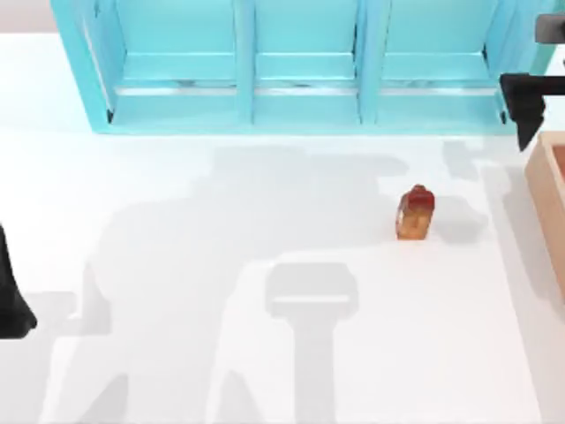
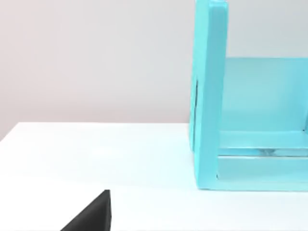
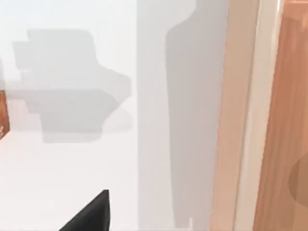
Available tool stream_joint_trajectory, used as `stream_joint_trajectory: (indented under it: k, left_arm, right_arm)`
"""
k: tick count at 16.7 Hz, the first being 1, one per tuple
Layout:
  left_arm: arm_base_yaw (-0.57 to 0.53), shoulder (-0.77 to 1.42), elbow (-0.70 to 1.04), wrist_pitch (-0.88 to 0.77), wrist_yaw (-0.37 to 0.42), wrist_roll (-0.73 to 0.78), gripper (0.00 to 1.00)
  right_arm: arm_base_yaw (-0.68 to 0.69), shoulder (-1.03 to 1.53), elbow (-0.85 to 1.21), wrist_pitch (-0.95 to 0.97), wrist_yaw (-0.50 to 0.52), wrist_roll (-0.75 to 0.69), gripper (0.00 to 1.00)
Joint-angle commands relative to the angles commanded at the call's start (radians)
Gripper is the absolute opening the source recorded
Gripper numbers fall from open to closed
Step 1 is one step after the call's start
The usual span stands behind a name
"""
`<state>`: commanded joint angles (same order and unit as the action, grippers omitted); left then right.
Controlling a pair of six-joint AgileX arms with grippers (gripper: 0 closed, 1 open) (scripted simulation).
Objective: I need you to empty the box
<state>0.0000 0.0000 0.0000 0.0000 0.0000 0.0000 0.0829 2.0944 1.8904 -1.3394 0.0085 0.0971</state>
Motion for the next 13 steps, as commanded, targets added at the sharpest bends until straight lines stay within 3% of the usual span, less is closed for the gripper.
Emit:
stream_joint_trajectory:
  k: [6,13]
  left_arm:
    - [0.000,0.000,0.000,0.000,0.000,0.000,1.00]
    - [0.000,0.000,0.000,0.000,0.000,0.000,1.00]
  right_arm:
    - [-0.356,-0.124,-0.118,-0.036,-0.014,-0.333,1.00]
    - [-0.402,-0.148,-0.140,-0.034,-0.013,-0.378,1.00]
